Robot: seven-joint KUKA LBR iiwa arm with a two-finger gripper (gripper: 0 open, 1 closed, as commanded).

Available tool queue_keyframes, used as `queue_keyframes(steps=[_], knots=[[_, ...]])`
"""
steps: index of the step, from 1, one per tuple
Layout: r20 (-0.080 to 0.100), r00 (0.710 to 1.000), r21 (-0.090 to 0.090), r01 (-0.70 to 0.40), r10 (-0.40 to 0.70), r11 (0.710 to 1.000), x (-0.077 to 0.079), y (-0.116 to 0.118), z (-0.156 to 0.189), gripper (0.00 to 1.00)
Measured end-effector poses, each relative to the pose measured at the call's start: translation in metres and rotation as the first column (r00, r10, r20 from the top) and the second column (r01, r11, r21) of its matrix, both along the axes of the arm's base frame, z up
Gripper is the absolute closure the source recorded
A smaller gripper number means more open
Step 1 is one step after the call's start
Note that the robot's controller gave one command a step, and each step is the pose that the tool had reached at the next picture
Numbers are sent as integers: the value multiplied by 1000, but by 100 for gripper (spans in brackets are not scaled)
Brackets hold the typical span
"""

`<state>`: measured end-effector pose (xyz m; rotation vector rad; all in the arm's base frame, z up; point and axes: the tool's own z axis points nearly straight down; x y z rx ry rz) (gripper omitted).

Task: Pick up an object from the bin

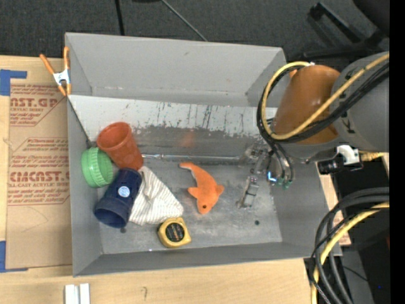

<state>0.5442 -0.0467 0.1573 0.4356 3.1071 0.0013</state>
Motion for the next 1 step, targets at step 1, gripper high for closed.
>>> queue_keyframes(steps=[1], knots=[[-5, 995, 0, -95, 95, 995, -8, 19, -25, 0]])
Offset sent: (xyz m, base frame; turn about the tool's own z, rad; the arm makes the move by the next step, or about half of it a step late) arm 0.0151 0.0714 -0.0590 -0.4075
